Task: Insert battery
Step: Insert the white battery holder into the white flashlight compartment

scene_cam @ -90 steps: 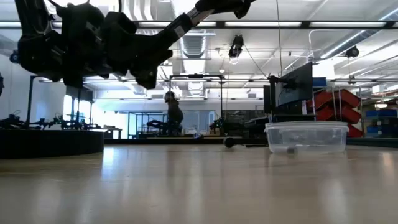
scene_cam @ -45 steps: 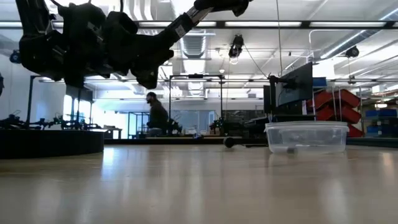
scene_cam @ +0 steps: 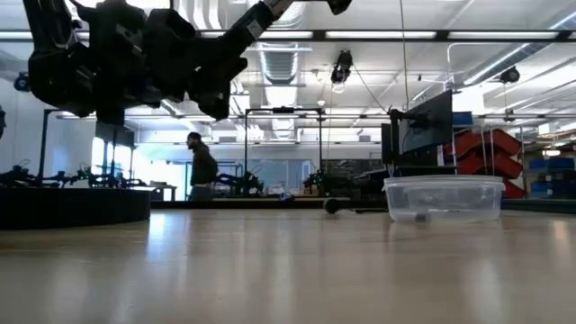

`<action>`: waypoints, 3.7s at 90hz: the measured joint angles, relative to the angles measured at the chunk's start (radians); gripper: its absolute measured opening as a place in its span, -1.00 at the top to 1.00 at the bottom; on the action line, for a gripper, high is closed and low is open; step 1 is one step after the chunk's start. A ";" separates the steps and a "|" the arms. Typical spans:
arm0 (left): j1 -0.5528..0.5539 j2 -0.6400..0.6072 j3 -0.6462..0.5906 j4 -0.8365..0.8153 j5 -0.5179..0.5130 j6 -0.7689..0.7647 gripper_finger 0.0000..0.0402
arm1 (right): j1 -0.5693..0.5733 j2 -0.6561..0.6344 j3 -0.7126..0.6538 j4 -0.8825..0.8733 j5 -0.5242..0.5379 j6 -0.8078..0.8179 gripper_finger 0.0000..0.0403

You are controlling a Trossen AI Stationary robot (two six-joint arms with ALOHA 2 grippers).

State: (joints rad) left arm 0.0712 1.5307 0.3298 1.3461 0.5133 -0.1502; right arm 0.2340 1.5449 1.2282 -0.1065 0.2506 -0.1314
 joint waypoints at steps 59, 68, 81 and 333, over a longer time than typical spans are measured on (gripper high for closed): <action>-0.002 -0.002 0.001 0.093 0.018 0.011 0.37 | -0.001 -0.008 -0.001 0.089 -0.060 -0.010 0.73; -0.002 -0.002 0.001 0.086 0.008 0.011 0.37 | -0.001 -0.008 -0.001 0.088 -0.059 -0.014 0.74; -0.002 -0.002 0.001 0.071 -0.029 0.013 0.37 | -0.001 -0.007 -0.001 0.083 -0.031 -0.013 0.70; -0.212 -0.013 -0.053 -0.366 -0.914 0.145 -0.08 | -0.076 0.206 -0.098 0.162 0.194 0.656 0.75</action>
State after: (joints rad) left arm -0.1412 1.5181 0.2771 0.9798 -0.4011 -0.0056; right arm 0.1581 1.7508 1.1301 0.0554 0.4448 0.5243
